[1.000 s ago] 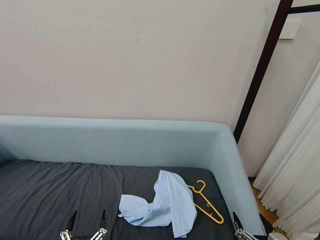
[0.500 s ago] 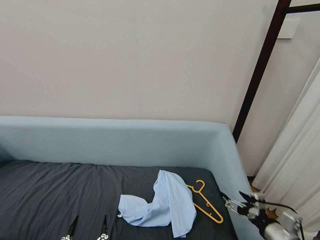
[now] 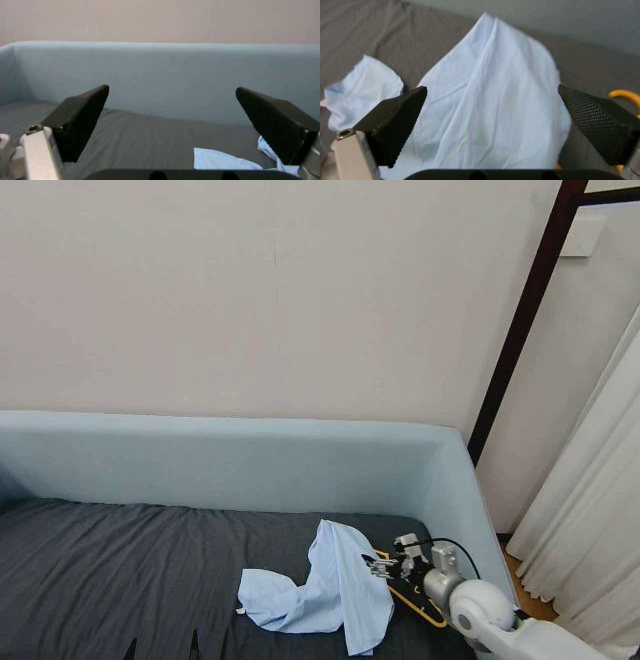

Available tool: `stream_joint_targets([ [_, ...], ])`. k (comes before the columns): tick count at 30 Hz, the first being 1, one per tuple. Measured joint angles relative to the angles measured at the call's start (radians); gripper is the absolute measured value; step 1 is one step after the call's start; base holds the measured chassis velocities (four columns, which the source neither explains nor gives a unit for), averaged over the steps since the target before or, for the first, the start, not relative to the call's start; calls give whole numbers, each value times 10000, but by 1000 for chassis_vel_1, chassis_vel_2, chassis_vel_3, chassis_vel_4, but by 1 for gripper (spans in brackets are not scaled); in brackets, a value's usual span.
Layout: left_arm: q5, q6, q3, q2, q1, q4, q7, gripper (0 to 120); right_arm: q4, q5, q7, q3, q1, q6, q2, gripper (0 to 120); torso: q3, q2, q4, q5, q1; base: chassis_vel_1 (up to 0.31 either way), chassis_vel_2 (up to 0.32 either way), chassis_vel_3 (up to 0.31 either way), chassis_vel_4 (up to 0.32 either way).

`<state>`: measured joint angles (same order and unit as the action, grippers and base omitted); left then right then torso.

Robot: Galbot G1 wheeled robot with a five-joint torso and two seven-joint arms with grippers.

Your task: Pick up the clothes from the sofa and hang them on the clothes hanger.

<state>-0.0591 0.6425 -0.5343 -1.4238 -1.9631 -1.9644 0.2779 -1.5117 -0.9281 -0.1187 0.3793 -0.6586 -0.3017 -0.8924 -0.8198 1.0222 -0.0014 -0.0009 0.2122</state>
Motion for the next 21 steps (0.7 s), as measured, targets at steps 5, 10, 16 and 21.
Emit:
stream_joint_targets([
  [5, -1, 14, -8, -231, -168, 18, 93, 100, 1406, 109, 129, 473, 488, -306, -1059, 100, 1, 0, 0, -1, -1, 0, 0, 0, 0],
  [10, 93, 95, -44, -398, -332, 24, 141, 100, 2337, 194, 370, 701, 711, -339, -1650, 100, 2, 0, 0, -2, -1, 0, 0, 0, 0],
  [16, -57, 188, -91, -444, -492, 18, 323, 100, 3139, 367, 397, 844, 853, -402, -2129, 88, 1, 0, 2, 0, -2, 0, 0, 0, 0],
  [21, -101, 303, -130, -360, -499, 19, 338, 100, 3463, 414, 397, 814, 861, -446, -2269, 71, 1, 0, 0, -1, -2, 0, 0, 0, 0],
])
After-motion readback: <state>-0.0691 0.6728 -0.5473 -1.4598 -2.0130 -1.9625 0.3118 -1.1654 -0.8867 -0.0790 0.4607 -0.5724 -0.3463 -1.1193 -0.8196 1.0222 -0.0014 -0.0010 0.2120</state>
